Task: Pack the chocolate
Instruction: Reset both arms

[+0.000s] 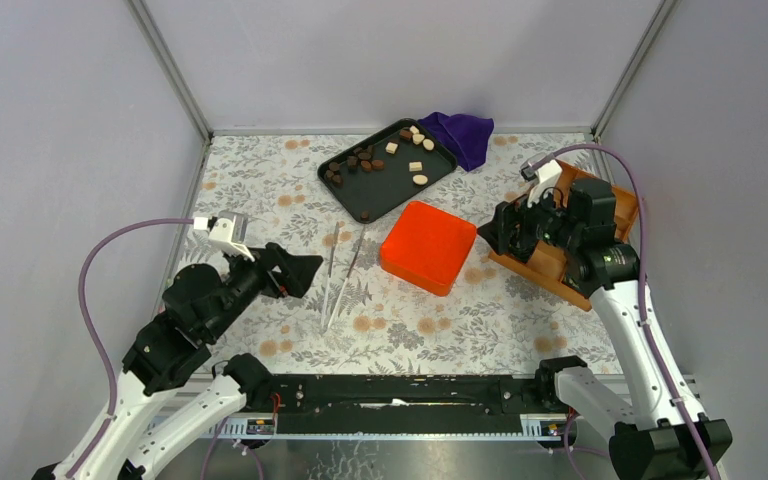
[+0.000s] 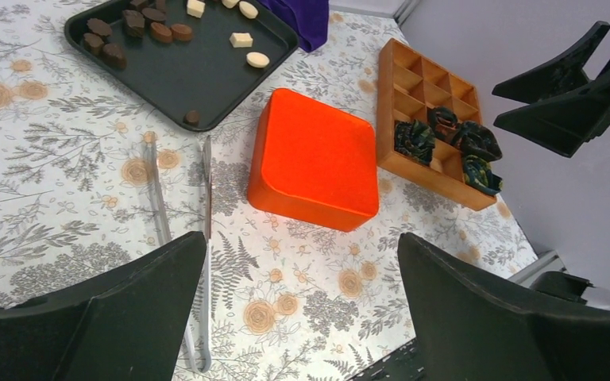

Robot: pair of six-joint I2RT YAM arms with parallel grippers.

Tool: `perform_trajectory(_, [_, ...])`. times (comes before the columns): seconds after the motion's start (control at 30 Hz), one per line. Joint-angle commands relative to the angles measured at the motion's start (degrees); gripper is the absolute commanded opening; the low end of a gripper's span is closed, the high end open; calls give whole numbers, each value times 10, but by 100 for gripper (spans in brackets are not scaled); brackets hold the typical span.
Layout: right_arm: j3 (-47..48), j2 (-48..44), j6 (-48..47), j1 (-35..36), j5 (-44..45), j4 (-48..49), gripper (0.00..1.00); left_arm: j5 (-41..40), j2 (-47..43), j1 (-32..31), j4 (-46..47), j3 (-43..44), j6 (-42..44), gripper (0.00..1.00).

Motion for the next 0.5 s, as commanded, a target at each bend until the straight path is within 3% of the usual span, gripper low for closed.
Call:
perform_trajectory(0.0, [20, -19, -2, 1, 1, 17, 100, 51, -6, 1, 49, 6, -26, 99])
perform_trajectory(0.17, [44, -44, 138, 2, 102, 47, 100, 131, 1, 1, 106, 25, -56, 99])
perform_trajectory(0.47, [65, -46, 133, 2, 144, 46, 100, 109, 15, 1, 84, 45, -43, 99])
